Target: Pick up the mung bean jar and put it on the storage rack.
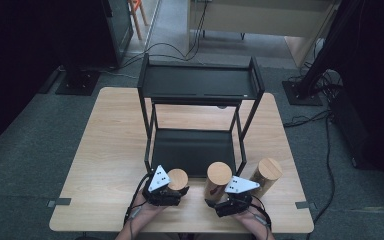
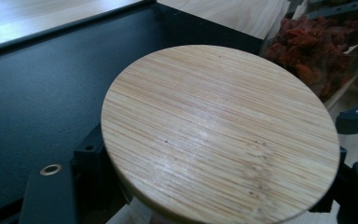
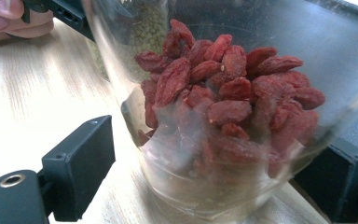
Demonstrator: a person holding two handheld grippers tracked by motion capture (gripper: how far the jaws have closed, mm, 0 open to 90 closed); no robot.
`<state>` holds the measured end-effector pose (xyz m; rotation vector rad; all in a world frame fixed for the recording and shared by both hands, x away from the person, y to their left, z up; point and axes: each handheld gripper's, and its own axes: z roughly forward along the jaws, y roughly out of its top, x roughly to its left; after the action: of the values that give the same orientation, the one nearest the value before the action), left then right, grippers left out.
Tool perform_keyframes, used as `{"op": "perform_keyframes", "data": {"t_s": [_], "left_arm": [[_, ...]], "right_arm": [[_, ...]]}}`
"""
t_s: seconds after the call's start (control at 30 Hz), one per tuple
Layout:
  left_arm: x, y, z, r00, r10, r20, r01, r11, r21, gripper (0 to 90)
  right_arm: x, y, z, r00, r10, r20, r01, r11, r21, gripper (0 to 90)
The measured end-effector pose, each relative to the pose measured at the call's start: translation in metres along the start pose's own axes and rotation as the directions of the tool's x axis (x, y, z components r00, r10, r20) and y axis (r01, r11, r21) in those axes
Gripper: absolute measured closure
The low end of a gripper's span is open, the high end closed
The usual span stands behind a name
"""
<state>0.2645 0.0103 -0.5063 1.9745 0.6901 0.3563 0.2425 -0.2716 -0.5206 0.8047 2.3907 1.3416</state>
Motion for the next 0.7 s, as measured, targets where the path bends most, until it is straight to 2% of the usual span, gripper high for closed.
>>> {"op": "perform_keyframes", "data": {"t_s": [0.17, 0.3, 0.43, 0.7], "left_arm": [[-0.001, 0.001, 0.000, 1.0000, 0.003, -0.009, -0.003, 1.0000, 0.003, 24.9], [-0.005, 0.003, 0.000, 0.9999, 0.010, 0.006, -0.011, 0.9999, 0.013, 25.0], [-0.011, 0.008, -0.001, 0.9994, 0.022, 0.026, -0.022, 0.9997, 0.003, 25.1], [-0.013, 0.015, -0.005, 0.9992, 0.030, 0.025, -0.030, 0.9995, -0.004, 25.1]], "right_arm": [[-0.002, 0.000, 0.000, 0.9998, 0.019, -0.008, -0.019, 1.000, 0.001, 11.2], [-0.002, 0.000, 0.000, 0.9998, 0.019, -0.008, -0.019, 1.000, 0.001, 11.2], [-0.003, 0.001, 0.001, 0.9995, 0.026, -0.018, -0.026, 1.000, -0.006, 11.3], [-0.004, 0.001, 0.002, 0.9993, 0.036, -0.010, -0.036, 0.999, -0.006, 11.2]]}}
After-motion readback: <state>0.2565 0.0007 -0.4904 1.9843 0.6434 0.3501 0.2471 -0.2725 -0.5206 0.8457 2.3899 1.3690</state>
